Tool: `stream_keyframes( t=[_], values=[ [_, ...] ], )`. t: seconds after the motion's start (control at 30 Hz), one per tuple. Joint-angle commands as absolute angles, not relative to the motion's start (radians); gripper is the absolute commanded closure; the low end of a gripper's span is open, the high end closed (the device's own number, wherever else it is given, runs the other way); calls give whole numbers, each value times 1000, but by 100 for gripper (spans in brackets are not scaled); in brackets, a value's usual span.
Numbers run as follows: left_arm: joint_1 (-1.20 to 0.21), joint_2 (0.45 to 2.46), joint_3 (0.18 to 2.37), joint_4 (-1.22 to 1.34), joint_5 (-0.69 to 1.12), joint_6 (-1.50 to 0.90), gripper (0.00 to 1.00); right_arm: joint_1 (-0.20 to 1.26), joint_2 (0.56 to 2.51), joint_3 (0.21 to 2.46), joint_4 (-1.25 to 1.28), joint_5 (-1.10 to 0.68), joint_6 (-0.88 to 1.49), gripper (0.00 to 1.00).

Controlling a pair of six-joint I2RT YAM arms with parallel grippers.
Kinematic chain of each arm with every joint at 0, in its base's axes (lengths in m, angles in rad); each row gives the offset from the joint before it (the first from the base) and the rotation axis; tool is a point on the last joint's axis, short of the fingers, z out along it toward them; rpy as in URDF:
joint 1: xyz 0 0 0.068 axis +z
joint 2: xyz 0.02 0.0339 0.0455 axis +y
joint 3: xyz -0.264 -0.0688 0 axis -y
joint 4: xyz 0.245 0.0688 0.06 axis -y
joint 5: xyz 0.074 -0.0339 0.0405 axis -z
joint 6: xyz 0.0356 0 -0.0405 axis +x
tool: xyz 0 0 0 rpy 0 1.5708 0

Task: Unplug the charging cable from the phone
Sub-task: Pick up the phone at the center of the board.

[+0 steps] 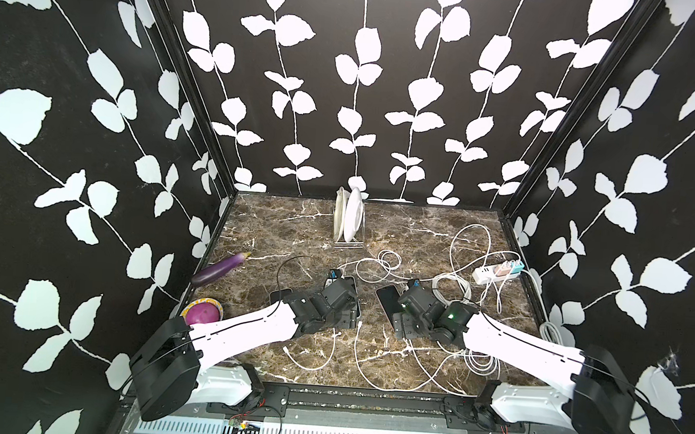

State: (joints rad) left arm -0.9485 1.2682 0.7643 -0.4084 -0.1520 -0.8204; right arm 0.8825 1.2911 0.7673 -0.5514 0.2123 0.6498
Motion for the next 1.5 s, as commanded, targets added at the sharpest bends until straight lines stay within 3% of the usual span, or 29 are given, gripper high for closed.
stream_keyframes(
  t=[0.0,0.7,1.1,1.47],
  values=[
    [-958,1272,746,-359,-140,-831,21,866,1320,759,-480,180,624,1],
    [-960,1266,757,-410,-182,-825,20,786,1622,939,-435,8,489,5],
    [-959,1274,763,-413,-189,-812,20,780,1539,899,-460,66,483,4],
    [-959,1270,743,-397,-192,-810,20,767,1651,982,-484,24,450,4]
  ],
)
